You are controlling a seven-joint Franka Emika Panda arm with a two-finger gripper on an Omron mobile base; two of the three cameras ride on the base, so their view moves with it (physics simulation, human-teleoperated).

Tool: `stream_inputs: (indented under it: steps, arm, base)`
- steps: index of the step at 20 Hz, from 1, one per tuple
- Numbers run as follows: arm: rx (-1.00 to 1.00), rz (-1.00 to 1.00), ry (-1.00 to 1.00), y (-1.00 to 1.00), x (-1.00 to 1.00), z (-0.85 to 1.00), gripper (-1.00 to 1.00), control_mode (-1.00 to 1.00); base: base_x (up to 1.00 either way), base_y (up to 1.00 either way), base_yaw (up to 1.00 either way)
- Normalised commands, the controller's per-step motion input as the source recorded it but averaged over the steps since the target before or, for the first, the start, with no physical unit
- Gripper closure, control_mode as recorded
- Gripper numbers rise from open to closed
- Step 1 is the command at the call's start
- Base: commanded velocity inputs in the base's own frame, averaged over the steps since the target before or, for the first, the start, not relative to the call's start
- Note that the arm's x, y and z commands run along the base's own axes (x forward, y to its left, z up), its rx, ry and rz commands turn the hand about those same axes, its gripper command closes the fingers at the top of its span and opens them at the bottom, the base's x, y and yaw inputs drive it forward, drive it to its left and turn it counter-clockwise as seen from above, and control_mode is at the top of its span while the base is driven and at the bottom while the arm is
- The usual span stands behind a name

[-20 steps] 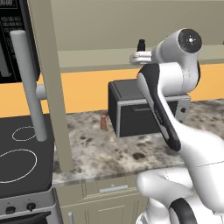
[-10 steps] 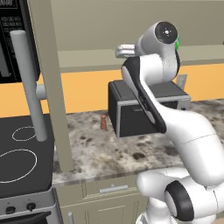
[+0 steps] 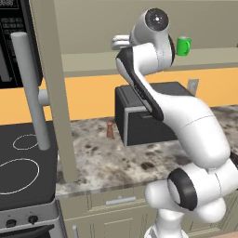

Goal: Pick the ketchup and shaker from the counter and place them in the cabinet.

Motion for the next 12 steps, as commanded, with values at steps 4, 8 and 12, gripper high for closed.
stream_inputs:
  steps: [4,8,12]
  arm:
    - [-0.06,0.00,0.00,0.03,0.62,0.00,1.00,-1.00]
    - [-0.03,0.00,0.02,0.00,0.61,0.00,1.00,-1.00]
    - [-0.02,0.00,0.00,0.00,0.46,0.00,1.00,-1.00]
  base:
    - [0.00,0.00,0.00]
    - [0.00,0.00,0.00]
    - [0.00,0.00,0.00]
